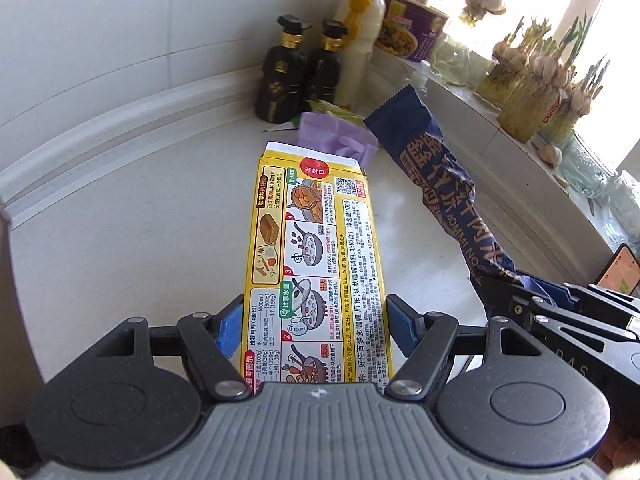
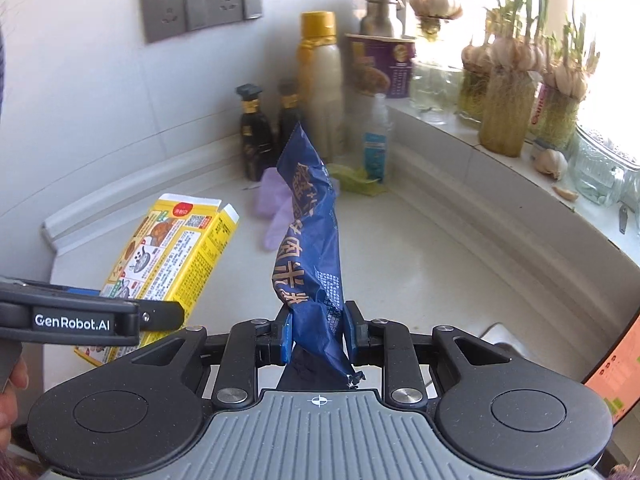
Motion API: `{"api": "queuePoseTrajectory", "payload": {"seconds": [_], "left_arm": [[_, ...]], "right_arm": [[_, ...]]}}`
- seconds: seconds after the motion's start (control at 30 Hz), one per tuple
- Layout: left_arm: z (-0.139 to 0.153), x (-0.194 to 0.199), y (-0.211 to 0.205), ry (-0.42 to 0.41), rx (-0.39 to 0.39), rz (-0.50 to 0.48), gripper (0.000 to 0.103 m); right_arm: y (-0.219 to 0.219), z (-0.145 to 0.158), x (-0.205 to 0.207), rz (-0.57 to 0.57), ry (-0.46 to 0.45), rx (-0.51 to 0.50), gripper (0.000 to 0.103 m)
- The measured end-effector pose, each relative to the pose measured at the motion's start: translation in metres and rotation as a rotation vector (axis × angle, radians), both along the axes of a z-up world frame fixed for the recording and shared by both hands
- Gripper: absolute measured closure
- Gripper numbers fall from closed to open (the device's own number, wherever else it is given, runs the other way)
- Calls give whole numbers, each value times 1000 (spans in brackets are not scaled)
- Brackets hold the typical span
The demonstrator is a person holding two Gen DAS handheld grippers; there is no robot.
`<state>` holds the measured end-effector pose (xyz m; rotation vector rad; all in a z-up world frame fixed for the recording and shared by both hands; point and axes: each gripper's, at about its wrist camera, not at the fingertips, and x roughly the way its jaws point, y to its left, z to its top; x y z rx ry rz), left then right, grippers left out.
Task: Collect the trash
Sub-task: 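Carry the yellow box and blue wrapper with both tools over the bin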
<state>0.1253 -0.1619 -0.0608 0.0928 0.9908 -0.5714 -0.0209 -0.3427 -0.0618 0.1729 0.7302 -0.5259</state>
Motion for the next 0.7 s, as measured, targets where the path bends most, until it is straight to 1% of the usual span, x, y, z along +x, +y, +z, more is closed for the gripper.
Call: {"api": "queuePoseTrajectory", "payload": {"seconds": [0.3, 0.7], "left_arm": [[8, -12, 58, -8, -13, 97, 35], [6, -19, 132, 12, -43, 243, 35]], "right_arm": [[53, -3, 12, 83, 27, 11, 79], [125, -7, 37, 230, 71, 4, 79]]}}
